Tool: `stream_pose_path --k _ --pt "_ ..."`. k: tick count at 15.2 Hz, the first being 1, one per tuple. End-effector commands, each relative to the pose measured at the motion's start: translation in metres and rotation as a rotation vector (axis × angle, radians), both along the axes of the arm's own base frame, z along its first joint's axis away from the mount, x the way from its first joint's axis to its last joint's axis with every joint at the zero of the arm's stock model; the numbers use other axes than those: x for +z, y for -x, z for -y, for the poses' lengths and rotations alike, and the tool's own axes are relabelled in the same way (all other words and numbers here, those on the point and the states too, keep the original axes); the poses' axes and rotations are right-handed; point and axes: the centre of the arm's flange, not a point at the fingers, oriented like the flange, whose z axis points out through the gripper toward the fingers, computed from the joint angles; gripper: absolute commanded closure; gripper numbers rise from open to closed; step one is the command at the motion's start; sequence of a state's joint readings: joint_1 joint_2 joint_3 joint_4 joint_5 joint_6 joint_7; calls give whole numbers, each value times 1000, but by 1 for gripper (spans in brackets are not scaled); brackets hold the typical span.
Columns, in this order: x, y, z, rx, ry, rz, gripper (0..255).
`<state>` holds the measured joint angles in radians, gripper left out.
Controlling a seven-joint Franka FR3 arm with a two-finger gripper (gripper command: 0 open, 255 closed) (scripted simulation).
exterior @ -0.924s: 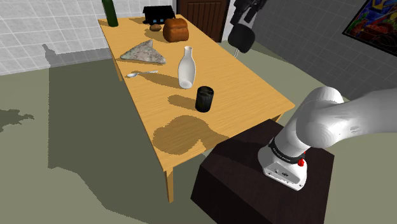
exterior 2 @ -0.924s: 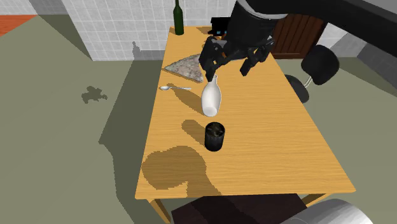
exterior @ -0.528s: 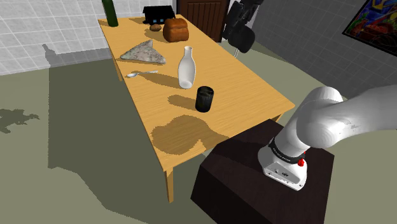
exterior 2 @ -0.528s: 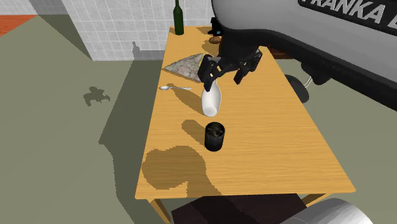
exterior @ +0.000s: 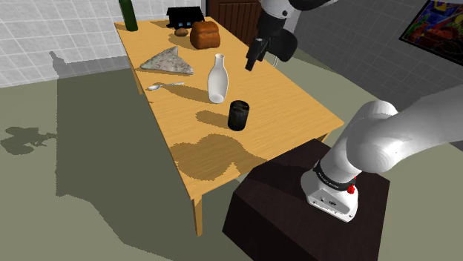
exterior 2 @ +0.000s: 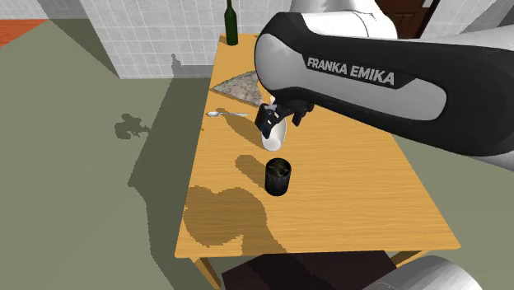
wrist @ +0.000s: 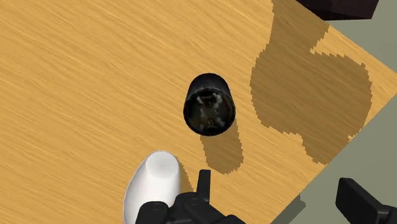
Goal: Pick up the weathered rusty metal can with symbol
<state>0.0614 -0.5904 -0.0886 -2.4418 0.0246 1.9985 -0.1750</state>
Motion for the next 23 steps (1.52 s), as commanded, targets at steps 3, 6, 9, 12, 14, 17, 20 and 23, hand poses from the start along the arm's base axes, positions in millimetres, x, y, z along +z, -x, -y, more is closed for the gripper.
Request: stream_pose_path --k 3,6,9,12,14,17,20,23 --pt "-48 -26 3 65 21 -33 0" --pt "-85 -43 5 113 36 -58 0" --pt "-122 -60 8 160 51 -83 0" --pt "-159 -76 10 207 67 -109 0" --pt "-184 -86 11 239 77 -125 0" --pt "-206 -93 12 259 83 -136 0" --pt "-221 -93 12 259 83 -136 0" --pt "-240 -93 12 259 83 -136 0"
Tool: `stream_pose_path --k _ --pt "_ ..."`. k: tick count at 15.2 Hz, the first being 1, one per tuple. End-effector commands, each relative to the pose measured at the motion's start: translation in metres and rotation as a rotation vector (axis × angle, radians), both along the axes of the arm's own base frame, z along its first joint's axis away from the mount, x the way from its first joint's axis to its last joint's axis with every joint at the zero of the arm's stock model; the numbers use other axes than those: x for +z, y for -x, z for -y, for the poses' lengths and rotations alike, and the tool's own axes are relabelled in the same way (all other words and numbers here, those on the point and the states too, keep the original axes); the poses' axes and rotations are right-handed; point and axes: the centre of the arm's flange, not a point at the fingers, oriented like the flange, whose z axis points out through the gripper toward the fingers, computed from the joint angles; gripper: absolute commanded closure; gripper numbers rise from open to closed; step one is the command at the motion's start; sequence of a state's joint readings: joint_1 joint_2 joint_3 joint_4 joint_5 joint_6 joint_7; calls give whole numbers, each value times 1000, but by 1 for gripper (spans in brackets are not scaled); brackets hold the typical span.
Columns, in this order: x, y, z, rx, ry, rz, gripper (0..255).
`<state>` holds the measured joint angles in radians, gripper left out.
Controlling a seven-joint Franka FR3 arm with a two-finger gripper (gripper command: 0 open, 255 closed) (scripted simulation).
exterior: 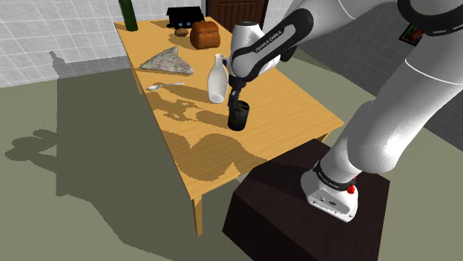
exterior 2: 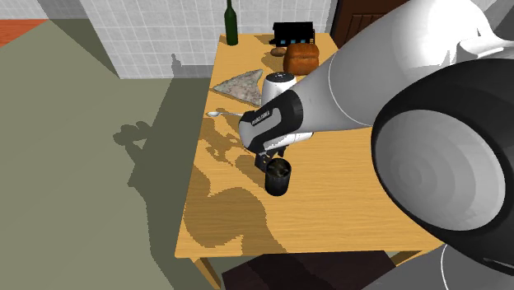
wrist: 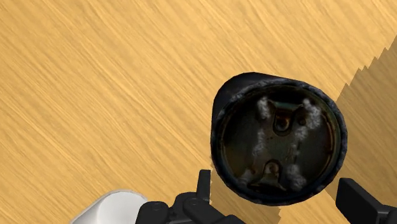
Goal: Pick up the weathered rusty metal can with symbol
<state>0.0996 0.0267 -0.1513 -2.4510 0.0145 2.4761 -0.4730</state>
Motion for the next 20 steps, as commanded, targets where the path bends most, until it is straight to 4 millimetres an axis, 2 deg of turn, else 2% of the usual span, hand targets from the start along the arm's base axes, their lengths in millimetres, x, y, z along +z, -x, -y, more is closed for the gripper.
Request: stream_pose_path --k 1,2,3,12,20 --pt "-8 0 -1 0 0 1 0" --pt "-8 0 -1 0 0 1 0" --pt "-8 0 0 0 0 1 255" --pt "-8 0 -1 0 0 1 255" --pt "34 0 -1 0 0 1 255"
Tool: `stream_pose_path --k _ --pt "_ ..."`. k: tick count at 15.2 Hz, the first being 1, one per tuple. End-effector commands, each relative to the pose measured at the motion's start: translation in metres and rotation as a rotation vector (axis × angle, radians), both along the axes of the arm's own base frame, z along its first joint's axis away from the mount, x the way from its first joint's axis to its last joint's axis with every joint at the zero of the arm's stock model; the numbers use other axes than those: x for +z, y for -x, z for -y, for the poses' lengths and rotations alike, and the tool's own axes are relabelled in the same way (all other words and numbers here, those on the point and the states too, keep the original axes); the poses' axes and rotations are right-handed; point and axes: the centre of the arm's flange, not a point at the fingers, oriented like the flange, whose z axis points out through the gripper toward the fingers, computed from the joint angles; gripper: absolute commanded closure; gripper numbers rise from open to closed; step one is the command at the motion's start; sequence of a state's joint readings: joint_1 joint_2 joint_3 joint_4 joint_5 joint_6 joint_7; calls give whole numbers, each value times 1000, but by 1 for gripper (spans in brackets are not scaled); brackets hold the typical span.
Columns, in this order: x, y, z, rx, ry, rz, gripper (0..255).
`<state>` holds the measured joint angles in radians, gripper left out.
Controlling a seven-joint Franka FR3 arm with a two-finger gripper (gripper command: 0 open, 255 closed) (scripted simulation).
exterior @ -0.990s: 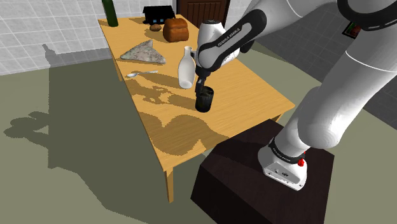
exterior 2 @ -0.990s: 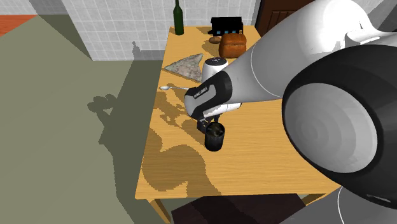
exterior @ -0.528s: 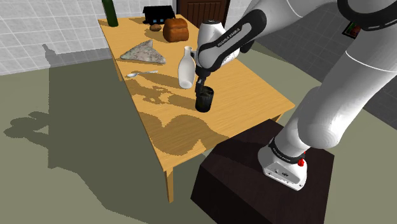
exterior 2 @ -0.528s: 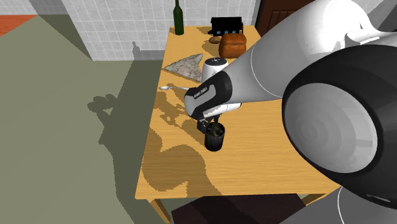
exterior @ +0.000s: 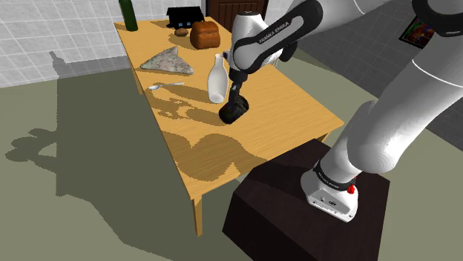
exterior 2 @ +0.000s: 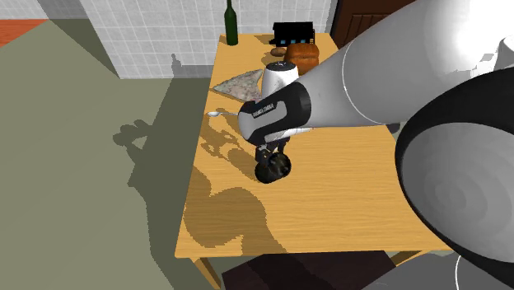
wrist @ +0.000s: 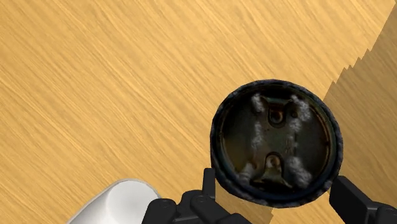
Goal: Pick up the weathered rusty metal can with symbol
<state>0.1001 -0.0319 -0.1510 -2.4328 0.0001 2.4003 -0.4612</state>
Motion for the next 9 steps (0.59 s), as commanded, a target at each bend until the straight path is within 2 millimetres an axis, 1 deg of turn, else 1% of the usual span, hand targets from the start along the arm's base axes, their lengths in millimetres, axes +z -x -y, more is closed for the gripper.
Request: stream_pose_path --k 1,7,9 --pt "11 0 0 0 0 0 255" --pt "43 0 0 0 0 0 255" --pt "44 0 0 0 0 0 255"
